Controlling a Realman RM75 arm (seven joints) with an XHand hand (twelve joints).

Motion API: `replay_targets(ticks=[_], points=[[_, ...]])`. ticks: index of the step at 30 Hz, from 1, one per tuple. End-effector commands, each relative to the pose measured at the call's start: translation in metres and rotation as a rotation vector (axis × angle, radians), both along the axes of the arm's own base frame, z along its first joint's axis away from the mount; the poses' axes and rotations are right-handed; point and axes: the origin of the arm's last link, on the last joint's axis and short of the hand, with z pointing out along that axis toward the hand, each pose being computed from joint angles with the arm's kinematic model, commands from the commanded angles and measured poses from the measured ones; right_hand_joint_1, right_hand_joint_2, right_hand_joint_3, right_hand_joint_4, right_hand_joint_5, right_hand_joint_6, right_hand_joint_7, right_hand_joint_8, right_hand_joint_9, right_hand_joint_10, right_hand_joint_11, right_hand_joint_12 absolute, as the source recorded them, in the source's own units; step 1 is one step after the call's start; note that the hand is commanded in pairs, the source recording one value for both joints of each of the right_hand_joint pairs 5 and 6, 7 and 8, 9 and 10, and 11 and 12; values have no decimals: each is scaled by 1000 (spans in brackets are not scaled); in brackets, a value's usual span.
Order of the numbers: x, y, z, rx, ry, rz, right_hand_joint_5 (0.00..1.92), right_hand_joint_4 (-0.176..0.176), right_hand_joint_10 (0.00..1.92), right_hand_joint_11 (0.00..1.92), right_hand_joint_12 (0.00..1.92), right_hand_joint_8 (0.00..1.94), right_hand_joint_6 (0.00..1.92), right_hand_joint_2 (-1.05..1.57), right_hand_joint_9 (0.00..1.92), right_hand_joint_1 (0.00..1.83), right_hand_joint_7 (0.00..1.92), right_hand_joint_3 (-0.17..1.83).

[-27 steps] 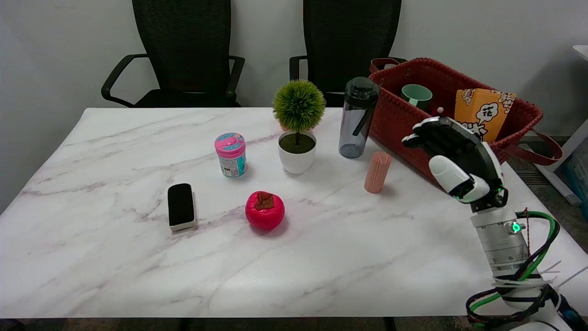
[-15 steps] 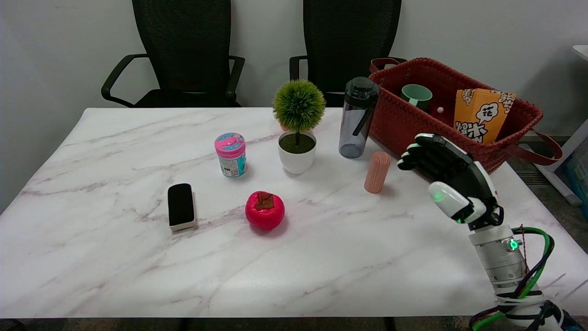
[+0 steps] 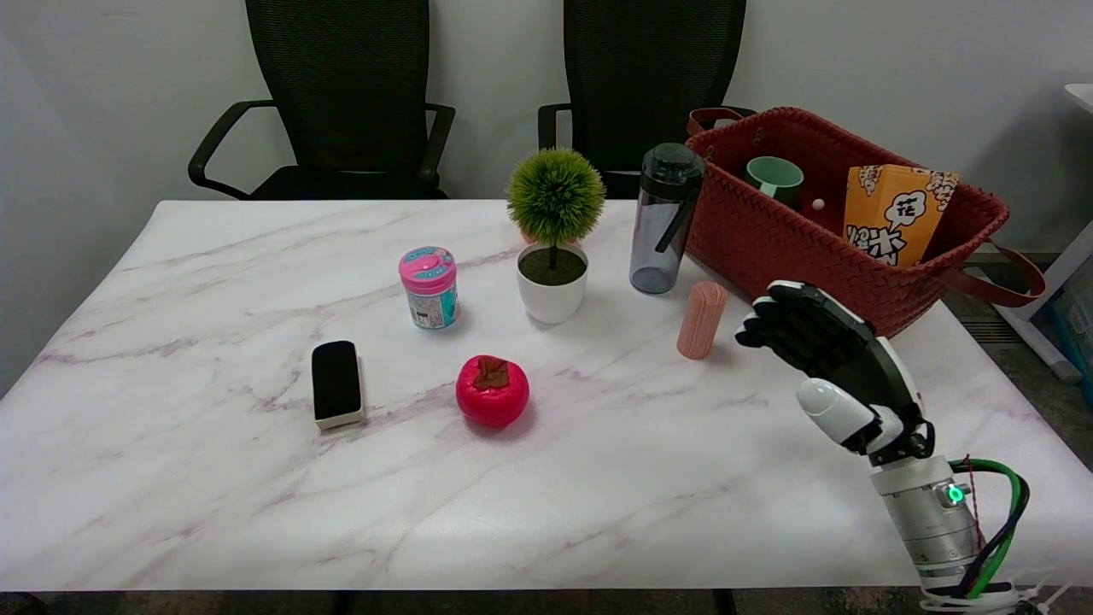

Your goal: Pick up the wooden cylinder.

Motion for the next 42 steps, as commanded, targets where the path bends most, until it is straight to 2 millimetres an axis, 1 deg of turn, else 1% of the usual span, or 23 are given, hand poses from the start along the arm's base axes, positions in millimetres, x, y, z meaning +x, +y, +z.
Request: replay_targets(ticks=[1,2,4,7,10,12,14,17,20,22,25,28,31,34,36,38,42], points=[[0,-55,-33,121,19,-14,614,0,680,707,707,652,614,130,680,1065,652,940],[4,-64,-33,126,34,-10,615,0,680,707,707,652,615,133,680,1065,652,936],[6,-73,-34,140,47,-23,618,0,681,707,707,652,618,141,681,1065,652,927],[9,-88,-40,164,63,-58,621,0,681,709,709,652,621,149,681,1065,652,921],[14,-105,-45,158,117,-68,626,0,682,707,707,652,626,164,682,1060,652,921],[14,-110,-46,145,135,-67,626,0,682,703,703,653,626,168,682,1059,653,919],[15,-113,-43,123,138,-60,628,0,682,701,701,654,628,171,682,1059,654,916],[16,-111,-37,76,165,-59,631,0,686,701,701,656,631,179,686,1058,656,911],[18,-106,-35,3,208,-64,642,0,679,549,549,676,642,216,679,1048,676,908],[20,-103,-32,-106,274,-79,640,0,622,460,460,677,640,234,622,1036,677,918],[18,-93,-27,-248,312,-104,618,0,597,436,436,666,618,226,597,1032,666,927],[19,-82,-25,-369,375,-107,585,0,590,431,431,656,585,203,590,1031,656,934],[22,-75,-28,-451,379,-92,558,0,585,430,430,649,558,186,585,1032,649,938],[23,-73,-29,-468,387,-76,547,0,582,434,434,644,547,184,582,1032,644,936],[23,-73,-31,-464,384,-70,480,0,582,444,444,638,480,151,582,1034,638,947],[25,-72,-33,-464,379,-62,363,0,596,511,511,613,363,90,596,1038,613,968],[23,-67,-32,-481,378,-59,296,0,619,611,611,569,296,36,619,1045,569,973]])
